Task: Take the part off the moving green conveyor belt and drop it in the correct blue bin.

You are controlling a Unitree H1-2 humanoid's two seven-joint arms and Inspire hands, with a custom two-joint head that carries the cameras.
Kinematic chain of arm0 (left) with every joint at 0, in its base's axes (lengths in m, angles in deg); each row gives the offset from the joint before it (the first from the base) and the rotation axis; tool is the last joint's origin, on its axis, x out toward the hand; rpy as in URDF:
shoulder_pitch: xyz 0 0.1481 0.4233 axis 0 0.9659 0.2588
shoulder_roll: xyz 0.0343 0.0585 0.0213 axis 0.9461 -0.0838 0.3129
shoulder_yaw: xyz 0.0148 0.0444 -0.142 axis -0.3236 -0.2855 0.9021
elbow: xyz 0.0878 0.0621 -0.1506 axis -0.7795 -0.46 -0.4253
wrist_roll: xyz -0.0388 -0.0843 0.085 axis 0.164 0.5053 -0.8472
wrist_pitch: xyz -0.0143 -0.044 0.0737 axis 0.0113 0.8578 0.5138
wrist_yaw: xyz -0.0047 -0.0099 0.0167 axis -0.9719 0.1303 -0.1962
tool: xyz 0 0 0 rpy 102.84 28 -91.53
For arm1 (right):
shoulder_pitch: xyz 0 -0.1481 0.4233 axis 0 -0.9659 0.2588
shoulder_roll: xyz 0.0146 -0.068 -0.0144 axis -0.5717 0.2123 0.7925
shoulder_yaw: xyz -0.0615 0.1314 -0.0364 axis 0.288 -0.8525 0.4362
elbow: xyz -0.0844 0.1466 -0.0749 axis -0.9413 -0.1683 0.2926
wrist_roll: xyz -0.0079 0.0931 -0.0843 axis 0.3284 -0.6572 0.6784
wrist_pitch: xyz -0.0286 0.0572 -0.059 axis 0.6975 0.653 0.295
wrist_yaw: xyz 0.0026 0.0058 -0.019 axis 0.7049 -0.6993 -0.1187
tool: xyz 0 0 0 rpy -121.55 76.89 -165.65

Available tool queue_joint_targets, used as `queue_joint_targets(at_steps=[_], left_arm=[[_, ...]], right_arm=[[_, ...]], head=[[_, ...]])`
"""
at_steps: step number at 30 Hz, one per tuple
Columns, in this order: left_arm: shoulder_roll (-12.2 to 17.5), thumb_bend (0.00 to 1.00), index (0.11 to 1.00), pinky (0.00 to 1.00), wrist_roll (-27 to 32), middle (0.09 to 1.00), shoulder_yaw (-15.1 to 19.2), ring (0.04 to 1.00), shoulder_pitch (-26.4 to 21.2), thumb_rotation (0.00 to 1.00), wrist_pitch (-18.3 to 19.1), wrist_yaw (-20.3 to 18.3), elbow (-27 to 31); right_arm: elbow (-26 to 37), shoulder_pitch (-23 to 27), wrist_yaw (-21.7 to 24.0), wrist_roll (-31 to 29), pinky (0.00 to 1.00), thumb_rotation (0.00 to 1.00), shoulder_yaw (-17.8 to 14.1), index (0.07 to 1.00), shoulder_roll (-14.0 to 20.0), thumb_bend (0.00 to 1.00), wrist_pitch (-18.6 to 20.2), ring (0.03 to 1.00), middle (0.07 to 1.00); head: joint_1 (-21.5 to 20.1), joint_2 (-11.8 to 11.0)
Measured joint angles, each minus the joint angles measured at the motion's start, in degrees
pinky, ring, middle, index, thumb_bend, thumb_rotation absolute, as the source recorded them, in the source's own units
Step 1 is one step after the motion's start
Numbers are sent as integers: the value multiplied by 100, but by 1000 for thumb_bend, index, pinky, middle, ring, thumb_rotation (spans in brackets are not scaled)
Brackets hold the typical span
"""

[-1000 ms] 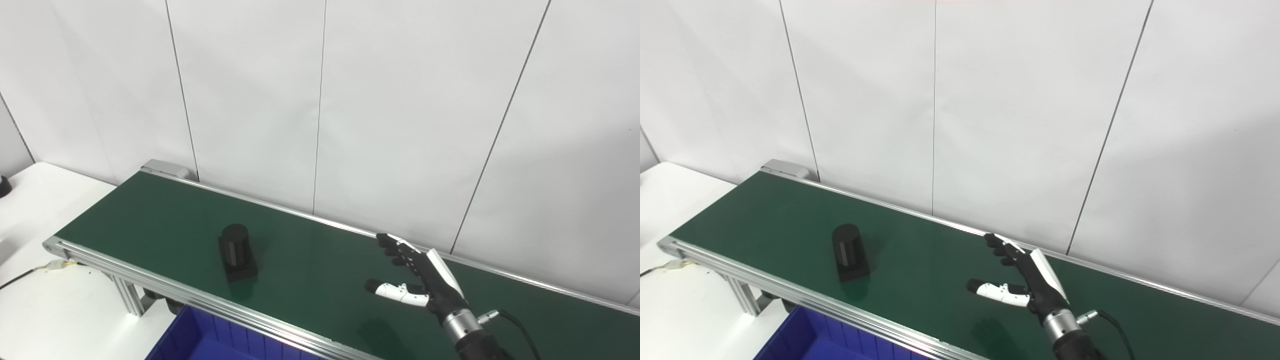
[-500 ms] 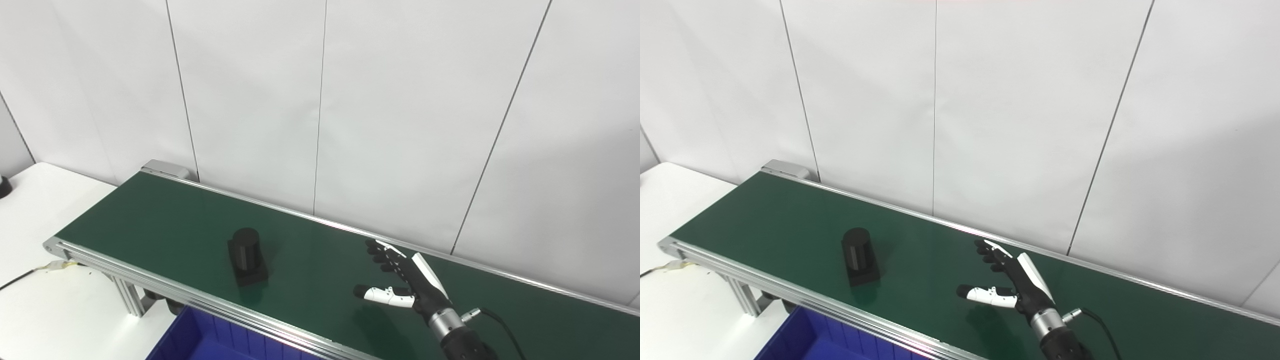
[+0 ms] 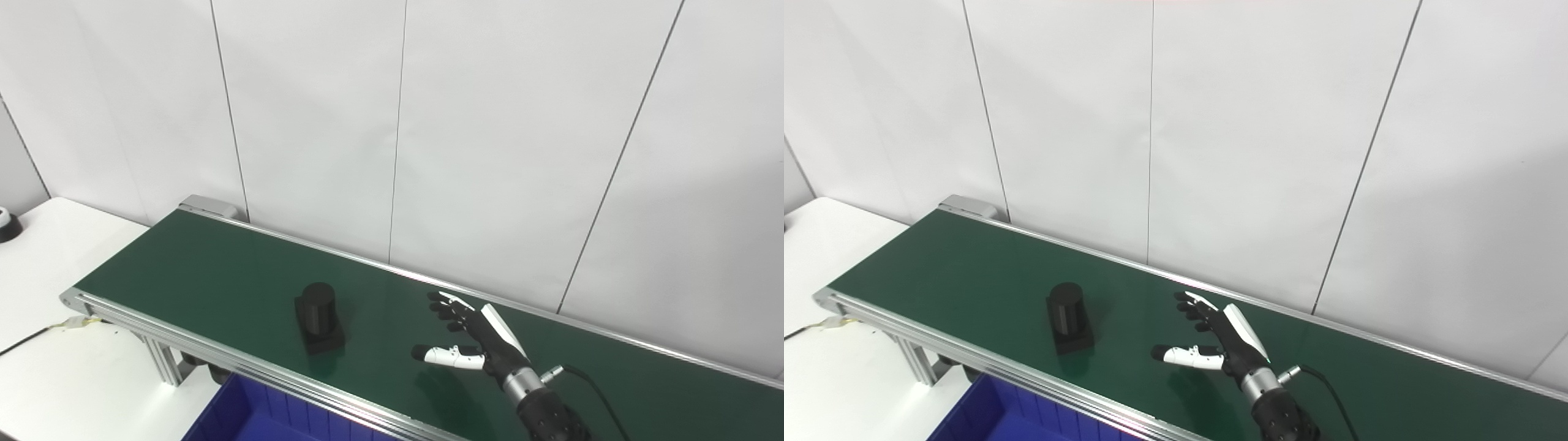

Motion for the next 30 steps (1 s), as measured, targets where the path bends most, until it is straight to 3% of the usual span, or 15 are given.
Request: queue_joint_targets(at_steps=[4, 11, 12, 16, 18, 21, 25, 27, 30], left_arm=[[0, 960, 768, 687, 7, 770, -41, 741, -1, 188, -4, 69, -9], [-11, 958, 739, 679, 11, 758, -44, 734, -21, 182, -38, 98, -56], [-17, 988, 741, 663, 8, 766, -47, 734, -21, 257, -38, 114, -56], [-32, 1000, 755, 664, -125, 800, -149, 769, -20, 365, -46, 346, -66], [-30, 1000, 800, 664, -214, 826, -234, 787, -20, 376, -56, 491, -65], [-27, 1000, 769, 661, -268, 825, -374, 787, -17, 372, -62, 706, -64], [-1, 1000, 813, 644, -340, 800, -537, 754, -8, 447, -63, 894, -47], [8, 1000, 751, 643, -376, 770, -623, 737, -7, 446, -63, 1033, -43], [22, 1000, 765, 648, -365, 782, -736, 742, -8, 409, -64, 1148, -43]], right_arm=[[-8, 3, -1, 10, 856, 513, 10, 895, -10, 844, -1, 890, 874], [71, 44, 11, 14, 853, 481, 35, 891, -70, 827, -2, 891, 871], [90, 49, 14, 17, 849, 483, 44, 887, -88, 830, -1, 886, 866], [158, 78, 9, 57, 852, 477, 90, 882, -171, 832, -1, 884, 860], [162, 111, 6, 110, 851, 481, 106, 882, -204, 832, -1, 884, 864], [176, 158, 6, 136, 847, 479, 113, 886, -233, 834, -1, 879, 859], [158, 174, 4, 138, 819, 462, 114, 884, -257, 836, -1, 860, 849], [113, 197, 3, 147, 807, 456, 114, 884, -276, 833, -1, 857, 846], [-12, 263, -4, 178, 807, 456, 124, 881, -317, 828, 0, 859, 848]], head=[[18, -18], [70, -18], [70, -18], [88, -18], [105, 0], [123, 18], [141, 53], [141, 70], [149, 88]])
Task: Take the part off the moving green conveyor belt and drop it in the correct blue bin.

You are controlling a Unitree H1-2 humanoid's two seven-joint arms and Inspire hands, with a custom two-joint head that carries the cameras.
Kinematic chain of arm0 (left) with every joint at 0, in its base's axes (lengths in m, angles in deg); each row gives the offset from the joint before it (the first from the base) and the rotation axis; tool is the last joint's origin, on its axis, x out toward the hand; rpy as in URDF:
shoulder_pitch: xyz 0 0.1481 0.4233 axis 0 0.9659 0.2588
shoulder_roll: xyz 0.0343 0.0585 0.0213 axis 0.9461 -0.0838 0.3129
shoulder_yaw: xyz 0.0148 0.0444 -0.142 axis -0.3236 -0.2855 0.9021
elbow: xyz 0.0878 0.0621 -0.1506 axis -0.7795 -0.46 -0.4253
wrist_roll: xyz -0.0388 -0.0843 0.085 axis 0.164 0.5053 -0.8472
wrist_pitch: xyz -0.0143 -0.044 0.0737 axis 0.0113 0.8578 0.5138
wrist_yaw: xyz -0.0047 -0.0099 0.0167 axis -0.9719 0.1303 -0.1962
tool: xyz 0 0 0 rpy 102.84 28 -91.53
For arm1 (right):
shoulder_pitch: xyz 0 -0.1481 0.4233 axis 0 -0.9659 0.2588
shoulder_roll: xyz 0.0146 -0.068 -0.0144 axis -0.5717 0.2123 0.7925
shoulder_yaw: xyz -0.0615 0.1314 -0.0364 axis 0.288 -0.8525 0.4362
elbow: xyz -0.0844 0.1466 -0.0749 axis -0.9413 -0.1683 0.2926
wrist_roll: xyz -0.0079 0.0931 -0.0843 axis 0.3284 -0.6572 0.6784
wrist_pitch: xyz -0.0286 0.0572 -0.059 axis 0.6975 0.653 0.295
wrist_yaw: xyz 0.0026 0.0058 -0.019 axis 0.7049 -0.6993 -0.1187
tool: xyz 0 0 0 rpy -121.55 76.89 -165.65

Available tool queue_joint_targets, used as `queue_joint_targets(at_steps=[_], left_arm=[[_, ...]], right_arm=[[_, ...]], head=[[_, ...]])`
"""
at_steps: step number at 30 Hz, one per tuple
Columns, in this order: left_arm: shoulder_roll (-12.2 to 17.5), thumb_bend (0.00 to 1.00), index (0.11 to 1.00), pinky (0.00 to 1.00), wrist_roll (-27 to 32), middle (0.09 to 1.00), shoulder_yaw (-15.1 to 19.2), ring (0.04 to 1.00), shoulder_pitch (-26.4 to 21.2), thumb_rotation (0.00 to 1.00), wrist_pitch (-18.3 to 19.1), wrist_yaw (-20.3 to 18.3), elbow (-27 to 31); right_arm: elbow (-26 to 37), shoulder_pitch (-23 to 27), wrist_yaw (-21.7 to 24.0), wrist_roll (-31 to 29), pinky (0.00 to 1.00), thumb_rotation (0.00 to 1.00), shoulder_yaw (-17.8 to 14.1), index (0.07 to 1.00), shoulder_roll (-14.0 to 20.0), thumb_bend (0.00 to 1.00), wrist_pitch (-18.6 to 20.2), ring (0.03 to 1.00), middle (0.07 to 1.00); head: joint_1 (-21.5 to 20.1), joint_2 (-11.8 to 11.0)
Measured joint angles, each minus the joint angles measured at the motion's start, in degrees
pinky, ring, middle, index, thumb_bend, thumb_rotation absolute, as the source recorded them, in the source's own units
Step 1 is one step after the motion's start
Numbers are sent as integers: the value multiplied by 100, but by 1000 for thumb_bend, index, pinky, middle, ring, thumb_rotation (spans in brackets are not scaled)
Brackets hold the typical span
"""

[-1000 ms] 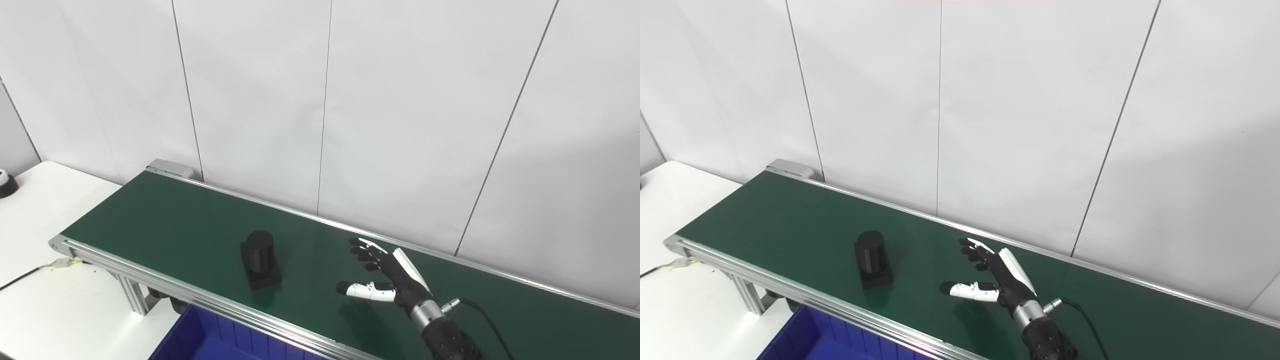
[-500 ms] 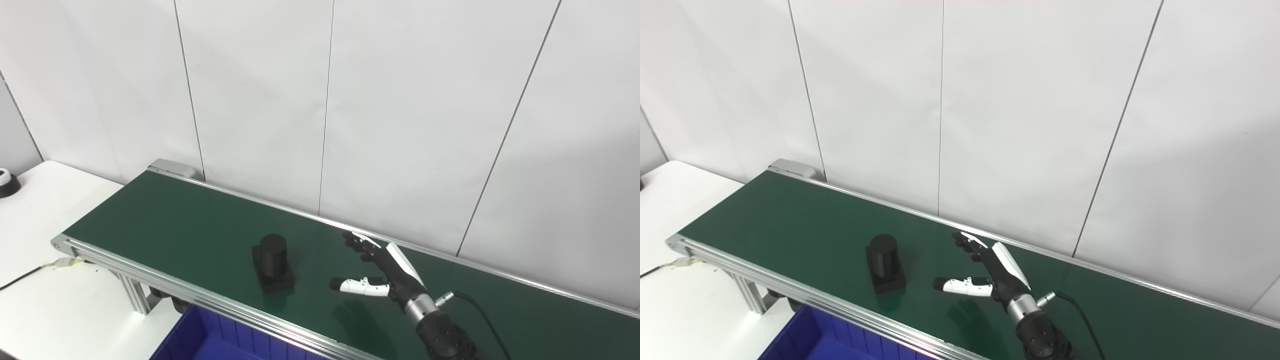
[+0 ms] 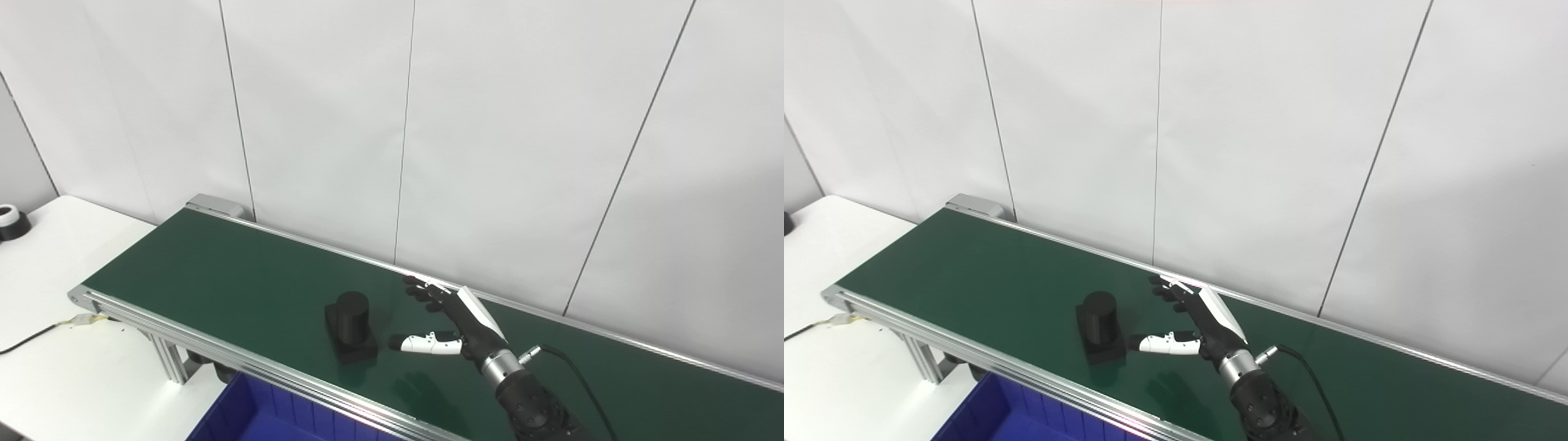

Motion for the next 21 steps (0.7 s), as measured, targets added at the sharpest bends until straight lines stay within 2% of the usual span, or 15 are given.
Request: queue_joint_targets(at_steps=[1, 3, 4, 8, 10, 13, 14, 16, 18, 20, 21], left_arm=[[5, 1000, 794, 646, 13, 794, -20, 742, 0, 391, -2, 6, 0], [6, 994, 811, 650, 117, 815, -37, 741, 0, 292, -3, 4, 0], [7, 998, 810, 651, 162, 815, -47, 740, 1, 296, -3, 4, 0], [7, 925, 838, 652, 250, 837, -76, 757, 9, 100, -4, -4, -1], [6, 945, 837, 638, 285, 835, -75, 751, 18, 131, -10, -24, 0], [8, 996, 813, 650, 381, 814, -71, 745, 13, 284, -10, -76, -2], [8, 999, 812, 652, 403, 814, -70, 746, 13, 306, -10, -89, -2], [10, 1000, 782, 643, 434, 785, -63, 725, 14, 265, -10, -134, -2], [10, 981, 784, 657, 439, 792, -63, 737, 16, 227, -10, -135, -2], [9, 940, 783, 635, 406, 785, -62, 723, 28, 117, -10, -131, 3], [9, 932, 786, 631, 368, 786, -61, 722, 42, 102, -11, -121, 20]], right_arm=[[-28, 14, -11, 18, 809, 460, 11, 879, -9, 828, 0, 860, 849], [-134, 57, -84, 67, 811, 464, 47, 876, -37, 828, 0, 862, 852], [-235, 99, -154, 85, 811, 464, 71, 875, -56, 827, 0, 860, 852], [-472, 149, -258, 185, 820, 455, 127, 877, -111, 823, 0, 864, 853], [-600, 170, -328, 191, 818, 450, 136, 878, -145, 823, -1, 863, 851], [-811, 235, -406, 194, 809, 431, 138, 879, -193, 823, -3, 856, 849], [-874, 259, -411, 195, 809, 429, 139, 879, -201, 823, -3, 857, 849], [-1024, 316, -443, 195, 786, 409, 144, 876, -223, 820, -13, 852, 849], [-1165, 363, -506, 197, 777, 395, 150, 874, -244, 821, -16, 849, 848], [-1255, 381, -534, 197, 766, 391, 150, 872, -255, 825, -19, 843, 848], [-1324, 396, -560, 196, 763, 390, 151, 871, -266, 825, -19, 841, 847]], head=[[0, 9], [0, 18], [-9, 18], [-9, 9], [-18, 9], [-9, 18], [-9, 9], [-9, 0], [-9, 0], [-17, 9], [-18, 9]])
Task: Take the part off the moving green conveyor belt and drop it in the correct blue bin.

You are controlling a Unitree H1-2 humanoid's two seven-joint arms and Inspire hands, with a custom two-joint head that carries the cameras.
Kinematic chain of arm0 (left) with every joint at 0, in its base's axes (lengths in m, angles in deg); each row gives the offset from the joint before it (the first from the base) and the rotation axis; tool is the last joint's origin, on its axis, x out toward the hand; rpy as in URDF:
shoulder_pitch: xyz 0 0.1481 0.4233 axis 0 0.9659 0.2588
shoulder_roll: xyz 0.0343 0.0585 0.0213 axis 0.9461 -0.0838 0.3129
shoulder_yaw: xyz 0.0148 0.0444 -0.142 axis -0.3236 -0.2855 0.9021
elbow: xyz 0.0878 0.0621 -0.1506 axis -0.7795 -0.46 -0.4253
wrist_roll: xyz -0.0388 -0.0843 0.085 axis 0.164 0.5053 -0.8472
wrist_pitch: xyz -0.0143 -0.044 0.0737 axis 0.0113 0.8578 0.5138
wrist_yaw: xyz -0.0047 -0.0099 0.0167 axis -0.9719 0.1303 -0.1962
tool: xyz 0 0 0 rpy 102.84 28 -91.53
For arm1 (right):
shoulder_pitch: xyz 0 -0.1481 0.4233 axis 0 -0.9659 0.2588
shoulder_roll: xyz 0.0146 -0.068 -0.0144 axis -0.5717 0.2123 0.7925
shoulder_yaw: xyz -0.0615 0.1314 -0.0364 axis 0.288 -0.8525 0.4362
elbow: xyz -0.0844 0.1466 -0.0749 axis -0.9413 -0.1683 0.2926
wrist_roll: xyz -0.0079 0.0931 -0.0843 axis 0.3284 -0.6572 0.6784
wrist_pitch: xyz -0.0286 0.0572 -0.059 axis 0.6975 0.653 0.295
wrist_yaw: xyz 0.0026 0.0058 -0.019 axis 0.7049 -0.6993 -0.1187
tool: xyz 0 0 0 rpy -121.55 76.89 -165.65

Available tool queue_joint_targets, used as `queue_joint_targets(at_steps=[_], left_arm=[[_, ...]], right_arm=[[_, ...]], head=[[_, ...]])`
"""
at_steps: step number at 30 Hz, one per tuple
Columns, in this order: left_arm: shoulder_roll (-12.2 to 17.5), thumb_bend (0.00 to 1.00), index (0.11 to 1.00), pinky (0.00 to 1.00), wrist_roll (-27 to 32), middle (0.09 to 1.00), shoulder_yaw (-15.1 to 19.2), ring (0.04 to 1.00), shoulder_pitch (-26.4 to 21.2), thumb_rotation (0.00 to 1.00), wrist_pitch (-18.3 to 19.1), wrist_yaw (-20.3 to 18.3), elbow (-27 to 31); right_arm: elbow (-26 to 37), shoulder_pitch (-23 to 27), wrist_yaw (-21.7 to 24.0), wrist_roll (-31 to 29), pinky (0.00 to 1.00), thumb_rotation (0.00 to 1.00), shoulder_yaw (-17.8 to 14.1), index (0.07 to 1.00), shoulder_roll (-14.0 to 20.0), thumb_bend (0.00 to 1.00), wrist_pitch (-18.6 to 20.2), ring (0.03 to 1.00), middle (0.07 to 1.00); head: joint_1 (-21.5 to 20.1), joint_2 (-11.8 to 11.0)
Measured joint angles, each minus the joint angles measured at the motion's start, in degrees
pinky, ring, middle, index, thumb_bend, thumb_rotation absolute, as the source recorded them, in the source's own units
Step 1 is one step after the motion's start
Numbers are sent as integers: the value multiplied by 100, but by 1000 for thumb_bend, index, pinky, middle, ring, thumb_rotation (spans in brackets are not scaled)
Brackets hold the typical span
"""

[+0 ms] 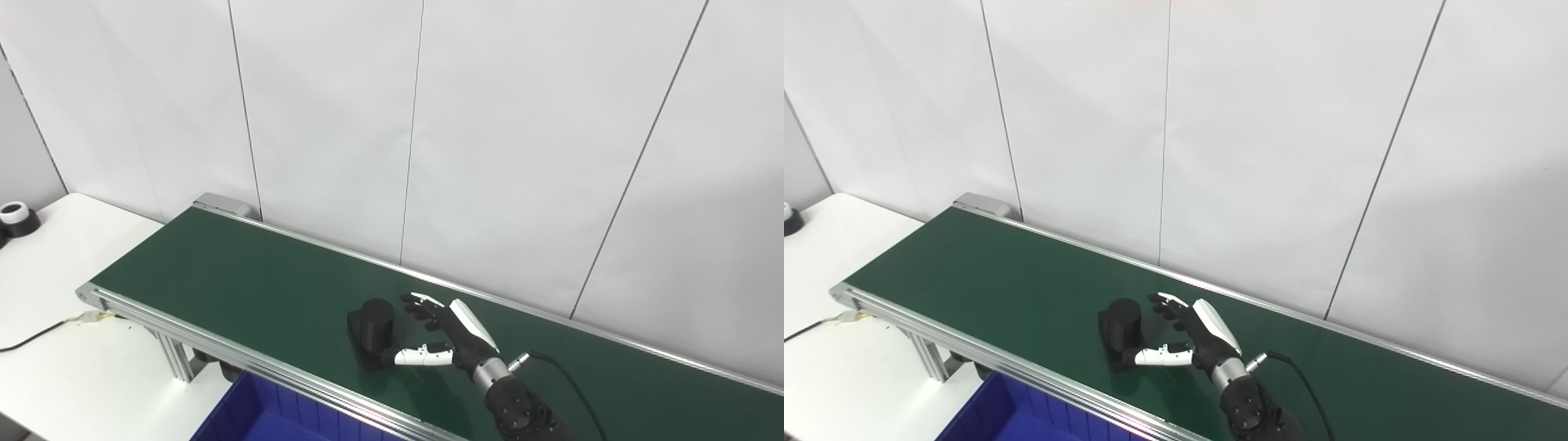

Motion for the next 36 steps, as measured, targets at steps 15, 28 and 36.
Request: queue_joint_targets(at_steps=[15, 28, 36], left_arm=[[-1, 927, 786, 641, -19, 815, 8, 751, 165, 35, 0, -37, 179], [2, 968, 789, 653, -160, 798, -17, 751, 179, 71, 0, 29, 181], [2, 978, 741, 658, -247, 779, -33, 737, 180, 107, 0, 77, 184]], right_arm=[[-495, 122, -368, 20, 780, 349, 12, 866, -37, 792, 1, 840, 837], [-534, 122, -565, 8, 770, 285, -2, 847, -41, 796, 1, 824, 822], [-535, 120, -752, 0, 755, 224, 2, 828, -60, 791, -36, 798, 801]], head=[[-88, -26], [-70, -35], [-62, -35]])
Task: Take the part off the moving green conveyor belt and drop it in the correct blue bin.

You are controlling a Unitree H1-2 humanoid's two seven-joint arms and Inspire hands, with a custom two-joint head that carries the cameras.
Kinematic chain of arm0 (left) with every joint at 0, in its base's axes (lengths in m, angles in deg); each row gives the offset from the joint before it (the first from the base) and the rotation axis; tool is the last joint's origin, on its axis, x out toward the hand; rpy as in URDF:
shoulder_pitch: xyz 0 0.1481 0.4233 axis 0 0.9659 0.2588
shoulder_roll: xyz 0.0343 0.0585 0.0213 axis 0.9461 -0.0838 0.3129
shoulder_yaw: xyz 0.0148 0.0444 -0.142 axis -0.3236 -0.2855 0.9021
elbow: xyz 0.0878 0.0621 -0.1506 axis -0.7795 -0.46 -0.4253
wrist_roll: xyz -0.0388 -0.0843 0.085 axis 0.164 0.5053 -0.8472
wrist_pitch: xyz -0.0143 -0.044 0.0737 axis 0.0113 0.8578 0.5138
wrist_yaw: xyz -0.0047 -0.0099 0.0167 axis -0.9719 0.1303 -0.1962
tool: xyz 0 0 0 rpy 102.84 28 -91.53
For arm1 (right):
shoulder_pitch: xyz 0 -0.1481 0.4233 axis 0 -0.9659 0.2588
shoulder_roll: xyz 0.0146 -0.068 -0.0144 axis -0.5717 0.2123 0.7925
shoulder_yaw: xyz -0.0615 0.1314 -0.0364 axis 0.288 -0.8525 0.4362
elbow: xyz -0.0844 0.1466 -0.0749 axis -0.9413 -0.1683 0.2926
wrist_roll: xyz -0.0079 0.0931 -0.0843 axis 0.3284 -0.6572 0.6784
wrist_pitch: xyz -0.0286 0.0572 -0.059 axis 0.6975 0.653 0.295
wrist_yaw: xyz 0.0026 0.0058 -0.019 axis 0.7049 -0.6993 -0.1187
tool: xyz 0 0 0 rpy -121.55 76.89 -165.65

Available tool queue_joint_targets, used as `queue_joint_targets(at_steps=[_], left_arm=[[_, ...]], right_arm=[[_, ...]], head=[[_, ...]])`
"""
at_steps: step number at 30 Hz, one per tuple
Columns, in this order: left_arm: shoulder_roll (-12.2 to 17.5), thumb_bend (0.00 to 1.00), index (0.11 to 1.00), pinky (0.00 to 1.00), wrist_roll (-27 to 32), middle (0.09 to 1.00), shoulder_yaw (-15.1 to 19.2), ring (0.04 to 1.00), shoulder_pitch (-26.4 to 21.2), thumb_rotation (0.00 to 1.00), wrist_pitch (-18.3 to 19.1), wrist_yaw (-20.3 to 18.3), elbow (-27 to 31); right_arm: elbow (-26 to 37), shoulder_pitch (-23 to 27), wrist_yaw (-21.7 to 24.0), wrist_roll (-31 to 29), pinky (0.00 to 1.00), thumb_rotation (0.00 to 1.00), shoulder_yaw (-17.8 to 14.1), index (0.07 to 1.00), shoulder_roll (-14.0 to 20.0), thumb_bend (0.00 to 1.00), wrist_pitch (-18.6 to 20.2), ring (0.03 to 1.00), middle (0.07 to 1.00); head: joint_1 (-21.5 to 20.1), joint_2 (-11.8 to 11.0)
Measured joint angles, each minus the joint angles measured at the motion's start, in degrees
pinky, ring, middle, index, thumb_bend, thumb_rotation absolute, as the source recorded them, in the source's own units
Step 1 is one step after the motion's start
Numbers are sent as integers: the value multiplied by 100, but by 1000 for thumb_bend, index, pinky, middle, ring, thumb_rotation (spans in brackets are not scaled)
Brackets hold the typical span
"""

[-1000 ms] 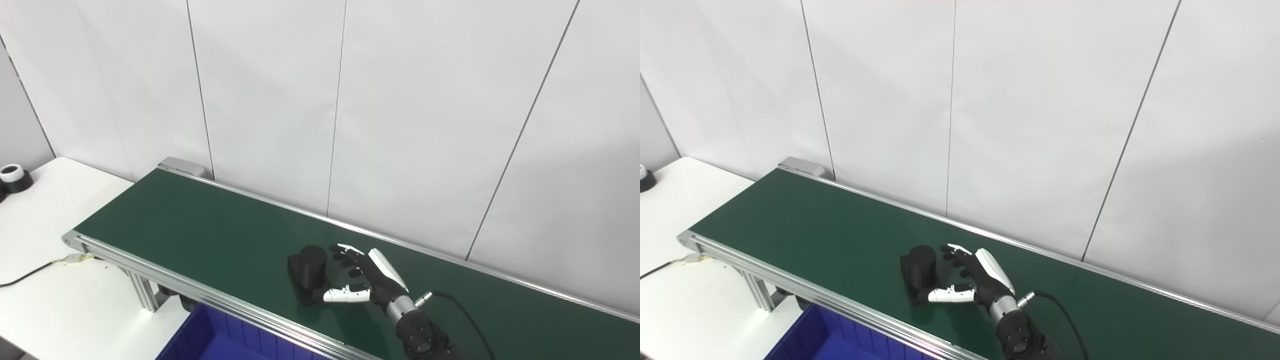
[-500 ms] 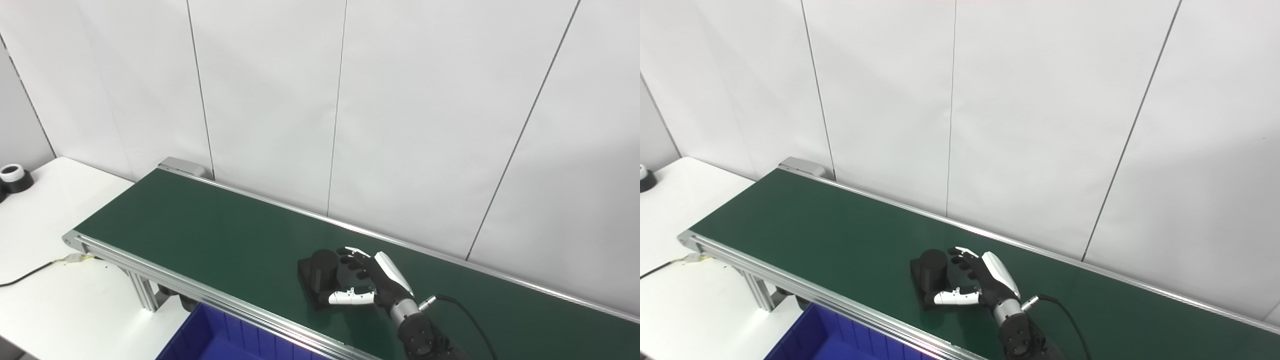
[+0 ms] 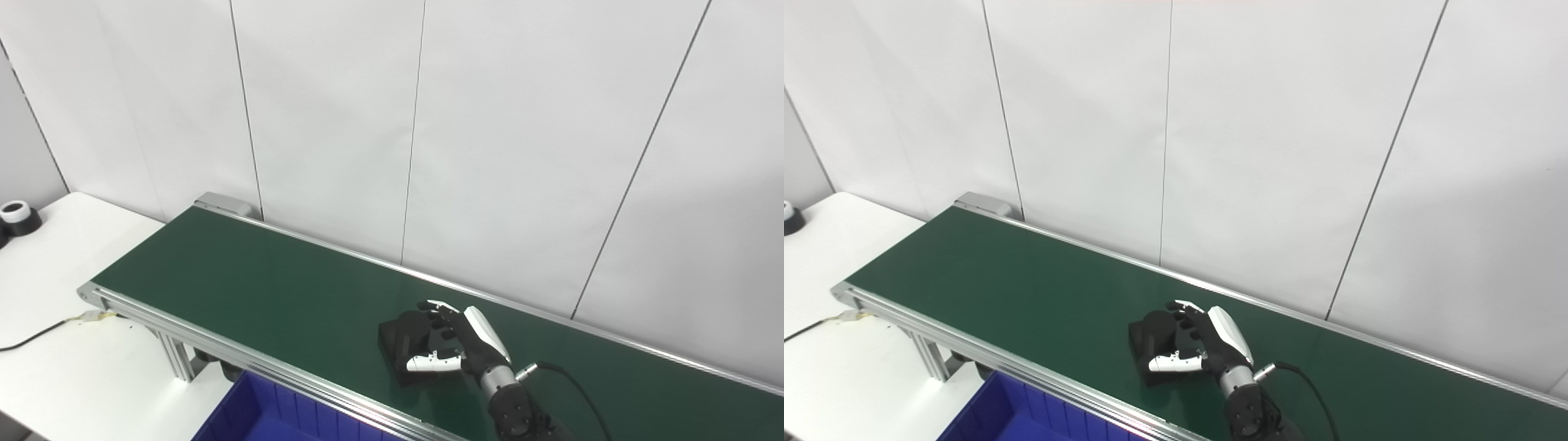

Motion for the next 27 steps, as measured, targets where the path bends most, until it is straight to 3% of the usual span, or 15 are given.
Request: queue_joint_targets(at_steps=[4, 8, 9, 11, 15, 19, 22, 27], left_arm=[[-4, 972, 746, 662, 3, 772, 3, 733, 0, 83, 0, 3, 0], [-9, 964, 738, 653, 42, 780, 4, 742, 14, 55, 0, -1, 7], [-10, 966, 733, 661, 71, 782, 8, 748, 14, 53, 0, -8, 9], [-9, 957, 708, 630, 133, 754, 9, 711, 22, 39, 0, -31, 10], [-8, 962, 742, 597, 170, 742, 22, 682, 24, 40, 0, -32, 13], [-4, 959, 754, 638, 157, 779, 16, 726, 74, 9, 0, -32, 65], [-1, 936, 786, 621, 191, 787, 15, 717, 124, 0, 1, -96, 122], [2, 944, 763, 572, 257, 752, 39, 673, 165, 6, 5, -144, 156]], right_arm=[[-14, -3, -154, 6, 722, 188, 10, 804, -42, 789, -136, 760, 773], [-31, -24, -522, 54, 602, 39, 21, 700, -89, 761, -202, 651, 675], [-34, -32, -632, 65, 562, 15, 20, 583, -96, 624, -220, 612, 565], [-63, -37, -868, 85, 517, 1, 20, 514, -106, 536, -234, 512, 504], [-78, -42, -1172, 78, 505, 0, -2, 503, -110, 519, -261, 455, 500], [-72, -50, -1230, 12, 481, 0, -36, 497, -110, 518, -291, 441, 504], [-70, -50, -1233, -22, 487, 0, -57, 495, -109, 518, -294, 439, 506], [-35, -66, -1240, -49, 482, 0, -67, 494, -110, 518, -297, 438, 506]], head=[[9, 0], [-9, 17], [-17, 18], [-18, 26], [-44, 35], [-79, 61], [-97, 70], [-149, 79]])
